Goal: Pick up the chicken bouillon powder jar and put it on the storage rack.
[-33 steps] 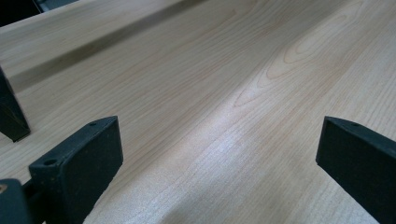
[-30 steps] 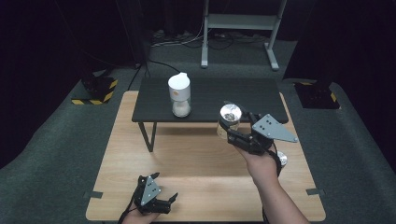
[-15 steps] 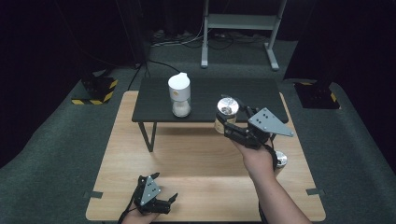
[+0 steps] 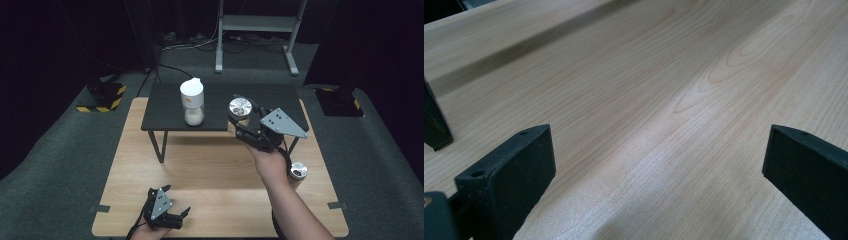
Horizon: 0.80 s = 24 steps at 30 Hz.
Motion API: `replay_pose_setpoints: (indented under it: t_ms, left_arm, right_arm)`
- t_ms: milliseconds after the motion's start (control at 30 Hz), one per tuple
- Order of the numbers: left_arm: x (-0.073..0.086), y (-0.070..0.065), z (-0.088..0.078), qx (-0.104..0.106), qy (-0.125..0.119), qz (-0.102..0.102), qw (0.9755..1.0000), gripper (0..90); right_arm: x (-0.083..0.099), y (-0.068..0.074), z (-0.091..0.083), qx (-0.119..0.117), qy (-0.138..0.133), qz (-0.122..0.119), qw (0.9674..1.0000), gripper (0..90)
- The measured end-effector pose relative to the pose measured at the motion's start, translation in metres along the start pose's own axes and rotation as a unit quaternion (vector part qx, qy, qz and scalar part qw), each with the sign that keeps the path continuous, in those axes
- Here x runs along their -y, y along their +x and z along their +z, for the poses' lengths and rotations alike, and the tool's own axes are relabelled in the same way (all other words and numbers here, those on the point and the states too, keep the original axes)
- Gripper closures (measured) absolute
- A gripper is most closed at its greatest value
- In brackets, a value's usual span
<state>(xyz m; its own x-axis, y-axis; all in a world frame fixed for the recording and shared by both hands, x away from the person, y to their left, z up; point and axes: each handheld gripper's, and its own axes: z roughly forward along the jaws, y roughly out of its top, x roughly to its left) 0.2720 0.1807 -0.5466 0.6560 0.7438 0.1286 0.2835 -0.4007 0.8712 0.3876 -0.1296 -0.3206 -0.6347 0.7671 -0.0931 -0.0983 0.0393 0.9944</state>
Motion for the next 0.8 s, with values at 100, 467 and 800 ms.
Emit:
replay_pose_setpoints:
  t_ms: [100, 467, 800]
  left_arm:
    - [0.000, 0.000, 0.000, 0.001, -0.001, -0.002, 1.0000, 0.7]
    - [0.000, 0.001, 0.000, 0.003, -0.002, -0.003, 1.0000, 0.7]
    - [0.000, 0.001, 0.000, 0.004, -0.002, -0.003, 1.0000, 0.7]
  right_arm:
    - [-0.001, 0.000, 0.004, 0.001, -0.003, -0.003, 1.0000, 33.9]
    - [0.000, -0.004, 0.018, 0.010, -0.006, -0.003, 0.9999, 33.9]
    - [-0.002, -0.005, 0.029, 0.012, -0.008, -0.005, 0.9999, 33.9]
